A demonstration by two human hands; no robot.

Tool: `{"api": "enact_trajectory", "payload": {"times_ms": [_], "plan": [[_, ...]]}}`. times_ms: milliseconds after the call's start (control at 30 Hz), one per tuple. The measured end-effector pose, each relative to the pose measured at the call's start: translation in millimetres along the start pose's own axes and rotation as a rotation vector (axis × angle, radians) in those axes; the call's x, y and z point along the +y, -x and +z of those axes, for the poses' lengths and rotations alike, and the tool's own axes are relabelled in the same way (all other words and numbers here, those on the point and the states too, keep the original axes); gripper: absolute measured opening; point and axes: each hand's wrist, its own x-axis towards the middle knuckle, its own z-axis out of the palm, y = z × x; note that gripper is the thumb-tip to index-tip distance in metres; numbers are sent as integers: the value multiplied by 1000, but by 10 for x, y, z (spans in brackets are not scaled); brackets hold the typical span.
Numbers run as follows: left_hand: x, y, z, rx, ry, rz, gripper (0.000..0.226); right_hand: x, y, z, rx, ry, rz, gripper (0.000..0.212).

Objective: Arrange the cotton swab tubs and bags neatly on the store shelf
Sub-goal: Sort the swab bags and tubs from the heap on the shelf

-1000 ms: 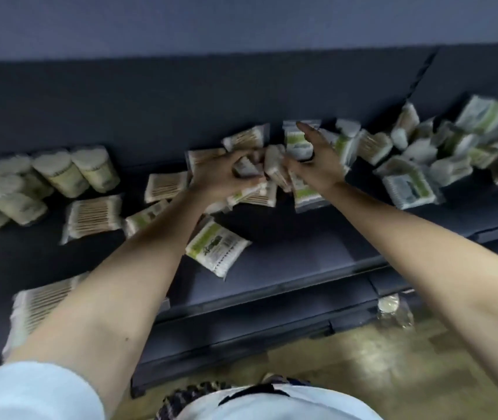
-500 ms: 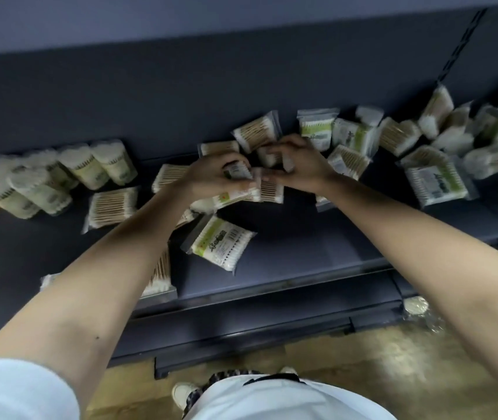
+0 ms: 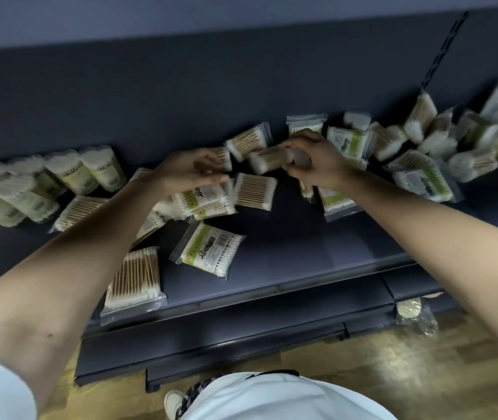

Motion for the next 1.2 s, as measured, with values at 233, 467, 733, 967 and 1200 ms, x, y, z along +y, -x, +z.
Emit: {"api": "enact_trajectory", "payload": {"times_ms": [233, 467, 733, 967, 1200], "plan": [[81, -148, 139, 127, -103, 36, 66, -366, -495, 180, -7, -114, -22, 69], [34, -181, 149, 207, -257, 16, 79, -317, -605, 417, -248, 142, 106, 79], [-85, -255, 179, 138, -226, 1, 70, -174, -339, 238, -216, 154, 112, 48], [-34, -230, 208, 47, 9, -23, 54, -54, -110, 50, -227, 149, 109, 41], [132, -275, 157, 136, 80, 92, 48, -46, -127, -4, 136, 30, 41, 35]]}}
